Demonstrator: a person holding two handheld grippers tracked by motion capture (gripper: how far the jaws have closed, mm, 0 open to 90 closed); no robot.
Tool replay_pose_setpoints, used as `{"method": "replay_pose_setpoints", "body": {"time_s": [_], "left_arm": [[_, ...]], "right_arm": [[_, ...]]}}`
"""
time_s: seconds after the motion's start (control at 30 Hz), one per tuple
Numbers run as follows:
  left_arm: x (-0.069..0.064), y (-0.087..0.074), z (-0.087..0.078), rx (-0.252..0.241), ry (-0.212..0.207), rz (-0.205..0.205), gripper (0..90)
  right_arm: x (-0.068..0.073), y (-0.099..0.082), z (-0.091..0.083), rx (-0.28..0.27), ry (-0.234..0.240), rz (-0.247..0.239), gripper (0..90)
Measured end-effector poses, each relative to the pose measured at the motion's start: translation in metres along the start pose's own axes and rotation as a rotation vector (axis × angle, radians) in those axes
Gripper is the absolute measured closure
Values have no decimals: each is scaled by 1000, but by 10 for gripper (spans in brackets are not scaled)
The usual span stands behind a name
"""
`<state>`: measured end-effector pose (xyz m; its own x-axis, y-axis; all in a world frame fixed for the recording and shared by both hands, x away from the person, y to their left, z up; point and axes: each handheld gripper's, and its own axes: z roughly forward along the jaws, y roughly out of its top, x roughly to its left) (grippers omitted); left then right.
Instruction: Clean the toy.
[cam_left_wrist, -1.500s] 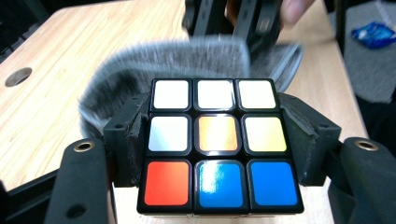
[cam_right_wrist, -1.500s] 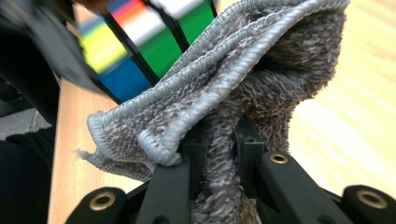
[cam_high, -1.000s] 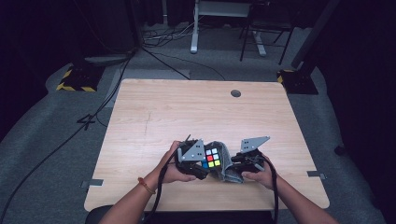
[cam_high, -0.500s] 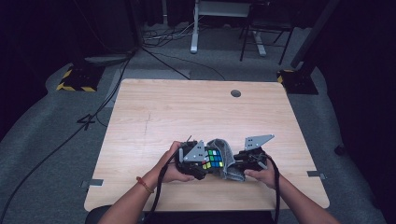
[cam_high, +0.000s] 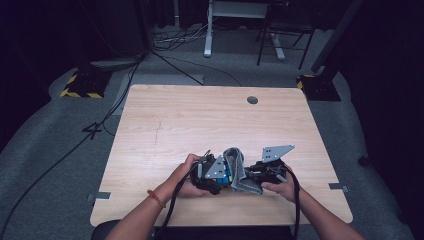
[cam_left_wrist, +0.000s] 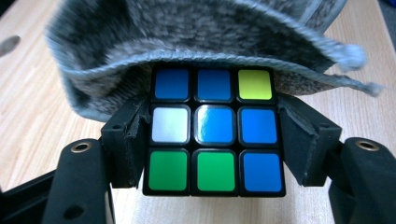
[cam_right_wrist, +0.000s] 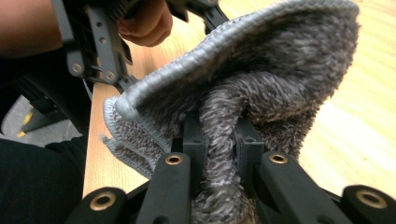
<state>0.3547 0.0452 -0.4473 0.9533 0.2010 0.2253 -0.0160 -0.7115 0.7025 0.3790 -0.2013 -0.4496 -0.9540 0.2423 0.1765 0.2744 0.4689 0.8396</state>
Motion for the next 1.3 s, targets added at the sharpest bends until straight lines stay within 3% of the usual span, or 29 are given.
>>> {"method": "replay_pose_setpoints", "body": {"time_s": [0.13, 0.3, 0.47, 0.7, 0.83, 0.93, 1.03, 1.1, 1.17, 1.3], "left_arm": [[-1, 0, 4, 29, 1, 0, 338], [3, 2, -4, -16, -6, -28, 339], [5, 3, -13, -53, 1, -33, 340], [7, 6, -23, -99, -4, -41, 341], [6, 6, -21, -85, 5, -21, 340], [8, 5, -22, -92, -2, -37, 340], [7, 3, -18, -47, 14, -16, 340], [6, 2, -12, -26, 11, -25, 341], [6, 2, -11, -33, 2, -35, 341], [4, 5, -14, -55, -4, -31, 341]], "right_arm": [[3, 0, 3, 19, -14, -16, 796], [-2, -2, 5, 31, -67, 7, 795], [-8, -9, 13, 97, -92, 18, 794], [-16, -15, 20, 143, -68, 66, 794], [-14, -13, 20, 135, -57, 55, 794], [-10, -10, 16, 121, -68, 39, 794], [-8, -7, 10, 92, -69, 33, 794], [-5, 0, 4, 57, -54, 25, 794], [-2, 3, 3, 42, -41, 21, 793], [-5, -2, 7, 67, -60, 24, 793]]}}
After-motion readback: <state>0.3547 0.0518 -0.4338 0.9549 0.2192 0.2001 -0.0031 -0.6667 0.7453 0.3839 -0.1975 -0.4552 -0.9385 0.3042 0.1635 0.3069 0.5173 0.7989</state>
